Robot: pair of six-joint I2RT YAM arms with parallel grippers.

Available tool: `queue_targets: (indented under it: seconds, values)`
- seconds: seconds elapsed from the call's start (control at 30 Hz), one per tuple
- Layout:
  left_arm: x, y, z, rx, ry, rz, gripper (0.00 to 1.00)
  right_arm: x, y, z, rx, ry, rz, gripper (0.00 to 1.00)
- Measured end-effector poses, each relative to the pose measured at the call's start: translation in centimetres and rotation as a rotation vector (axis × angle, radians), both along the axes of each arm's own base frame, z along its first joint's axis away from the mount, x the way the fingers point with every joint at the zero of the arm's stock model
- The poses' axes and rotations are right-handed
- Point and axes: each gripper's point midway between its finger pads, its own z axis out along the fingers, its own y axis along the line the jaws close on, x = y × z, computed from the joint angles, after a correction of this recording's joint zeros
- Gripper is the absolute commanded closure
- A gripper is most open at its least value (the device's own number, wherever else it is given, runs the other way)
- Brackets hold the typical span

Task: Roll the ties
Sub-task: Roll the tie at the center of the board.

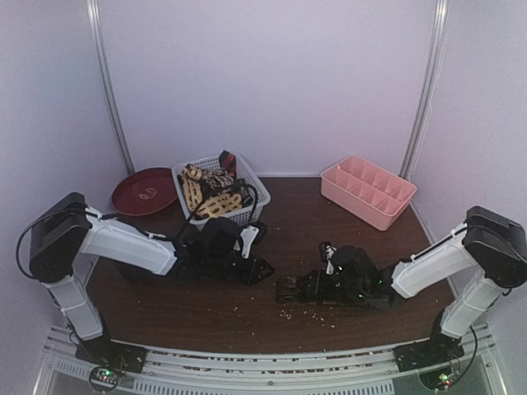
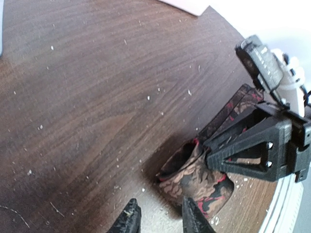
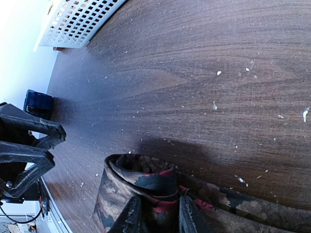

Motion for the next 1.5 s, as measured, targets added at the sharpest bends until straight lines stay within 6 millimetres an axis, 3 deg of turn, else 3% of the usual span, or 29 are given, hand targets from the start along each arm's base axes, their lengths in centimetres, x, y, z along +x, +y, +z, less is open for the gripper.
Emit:
queue_targets:
  seconds: [0.17,0.5,0.8,1.23,1.5]
  values:
    - [-1.1,-0.1,-1.0,-0.006,0.039,-0.039,0.74,-0.1,0.1,0.0,-0.006,-0.012,-0.005,0.73]
    - [-3.8,-2.8,-1.8,-0.038,0.076,-0.161,0.78,-0.4,0.1,0.1,0.005,-0.026,-0.006,0.73]
    - [-3.5,-3.2,-2.9,-0.010,0.064,-0.175,0.77,-0.6,0.1,0.4,0.014,-0.012,-0.014,0.69]
    - [-3.0,-3.1,-2.9,0.004,0.036,-0.160,0.76,-1.5,0.4,0.2,-0.013,0.003,-0.015,0.75]
    - [-1.3,-0.4,-3.1,0.081,-0.001,-0.024,0.98,-1.4,0.2,0.1,-0.020,-0.009,-0.028,0.75]
